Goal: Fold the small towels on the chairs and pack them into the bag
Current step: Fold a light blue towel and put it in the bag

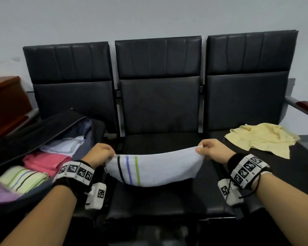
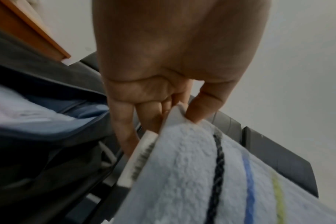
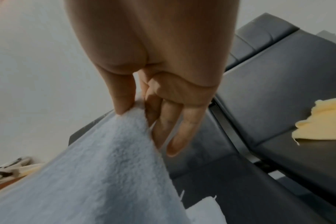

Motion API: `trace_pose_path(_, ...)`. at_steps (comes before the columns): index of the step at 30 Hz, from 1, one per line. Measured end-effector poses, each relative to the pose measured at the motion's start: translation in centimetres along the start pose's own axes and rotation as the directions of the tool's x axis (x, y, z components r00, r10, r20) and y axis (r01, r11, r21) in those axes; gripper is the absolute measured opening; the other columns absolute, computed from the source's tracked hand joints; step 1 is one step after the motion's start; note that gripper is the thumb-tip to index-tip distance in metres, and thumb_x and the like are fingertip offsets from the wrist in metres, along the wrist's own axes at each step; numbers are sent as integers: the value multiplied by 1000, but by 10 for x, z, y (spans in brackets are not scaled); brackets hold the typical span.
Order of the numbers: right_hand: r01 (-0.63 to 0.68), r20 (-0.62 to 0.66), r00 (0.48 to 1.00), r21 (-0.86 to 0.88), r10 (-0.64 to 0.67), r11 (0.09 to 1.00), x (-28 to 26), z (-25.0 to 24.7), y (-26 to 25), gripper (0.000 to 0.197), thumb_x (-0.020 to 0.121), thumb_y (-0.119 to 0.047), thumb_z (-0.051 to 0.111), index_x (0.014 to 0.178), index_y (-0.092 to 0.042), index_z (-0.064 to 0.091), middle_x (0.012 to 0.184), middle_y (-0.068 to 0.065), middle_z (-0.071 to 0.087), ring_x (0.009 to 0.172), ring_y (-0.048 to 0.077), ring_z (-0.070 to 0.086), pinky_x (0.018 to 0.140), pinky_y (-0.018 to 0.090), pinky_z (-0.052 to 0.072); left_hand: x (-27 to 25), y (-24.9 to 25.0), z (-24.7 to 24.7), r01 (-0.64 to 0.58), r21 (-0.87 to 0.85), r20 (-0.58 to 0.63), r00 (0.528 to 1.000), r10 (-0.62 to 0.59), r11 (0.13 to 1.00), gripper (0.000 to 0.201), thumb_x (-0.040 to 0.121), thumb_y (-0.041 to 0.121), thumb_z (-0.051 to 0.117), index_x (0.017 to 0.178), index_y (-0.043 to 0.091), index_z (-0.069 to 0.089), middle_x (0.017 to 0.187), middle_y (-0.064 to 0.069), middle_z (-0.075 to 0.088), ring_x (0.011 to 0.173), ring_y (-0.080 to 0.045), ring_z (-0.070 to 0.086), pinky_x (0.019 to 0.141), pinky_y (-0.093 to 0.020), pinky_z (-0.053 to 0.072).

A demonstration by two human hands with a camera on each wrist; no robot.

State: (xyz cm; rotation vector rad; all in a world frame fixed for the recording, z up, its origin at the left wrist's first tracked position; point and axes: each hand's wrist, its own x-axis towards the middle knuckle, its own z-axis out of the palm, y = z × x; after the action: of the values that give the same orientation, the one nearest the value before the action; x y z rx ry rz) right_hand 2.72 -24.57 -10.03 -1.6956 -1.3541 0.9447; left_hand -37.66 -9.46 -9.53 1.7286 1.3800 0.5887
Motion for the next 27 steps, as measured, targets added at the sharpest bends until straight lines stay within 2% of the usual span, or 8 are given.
trace_pose_path(5, -130, 29, 991, 67, 128, 989, -3, 19, 35, 20, 97, -12, 60, 78, -8, 55, 69, 10, 52, 58, 19, 50, 52, 26, 41, -1, -34, 22, 150, 15, 117, 982, -151, 989, 36, 79, -9, 52, 54, 11, 67, 57, -10, 56, 61, -24, 52, 52, -25, 41)
trace_pose_path(8, -193, 26, 981, 87, 192, 977, 1, 25, 52, 21, 99, -13, 57, 79, -8, 53, 70, 11, 50, 56, 20, 48, 52, 27, 41, 2, -43, 37, 170, 0, 122, 978, -169, 985, 28, 81, -9, 53, 63, 7, 67, 60, -9, 57, 61, -22, 52, 53, -23, 40)
trace_pose_path(13, -244, -36, 968, 87, 248, 966, 16, 32, 77, 19, 98, -17, 57, 80, -11, 54, 67, 7, 52, 54, 19, 50, 52, 30, 43, 14, -57, 57, 155, -22, 66, 986, -153, 988, 25, 84, -7, 58, 67, 10, 66, 61, 3, 63, 63, -13, 56, 52, -22, 42)
trace_pose_path(17, -235, -119, 963, 73, 242, 969, 41, 39, 87, 20, 98, -18, 57, 80, -12, 53, 63, 5, 49, 45, 16, 46, 42, 25, 37, 31, -61, 66, 142, -35, -39, 989, -143, 989, 22, 83, -6, 54, 74, 10, 67, 75, -6, 66, 72, -19, 59, 63, -29, 46)
trace_pose_path(20, -232, -164, 959, 28, 233, 972, 65, 44, 93, 21, 96, -19, 59, 77, -14, 52, 60, 4, 48, 43, 17, 45, 39, 24, 37, 48, -65, 71, 165, -42, -105, 980, -168, 985, 18, 85, 1, 53, 81, 12, 67, 76, -10, 66, 65, -21, 60, 55, -27, 46)
trace_pose_path(23, -248, -195, 951, -13, 241, 969, 88, 48, 102, 22, 93, -22, 62, 74, -16, 54, 58, 1, 53, 43, 14, 49, 37, 25, 39, 66, -71, 78, 166, -37, -128, 977, -169, 985, 15, 85, 6, 55, 82, 15, 66, 71, -6, 64, 59, -20, 59, 45, -25, 45)
trace_pose_path(25, -286, -227, 936, -44, 269, 957, 100, 51, 109, 20, 90, -28, 65, 74, -19, 56, 63, 1, 60, 46, 15, 56, 38, 25, 43, 79, -76, 84, 168, -27, -145, 975, -170, 986, 16, 86, 5, 55, 84, 17, 66, 73, -4, 64, 66, -24, 62, 53, -29, 50)
trace_pose_path(27, -367, -254, 906, -74, 338, 927, 106, 53, 118, 18, 85, -36, 69, 79, -22, 59, 72, 3, 67, 57, 20, 66, 44, 29, 52, 88, -83, 90, 207, -24, -150, 967, -208, 978, 19, 89, 4, 57, 100, 16, 64, 88, -5, 64, 84, -30, 65, 72, -39, 55)
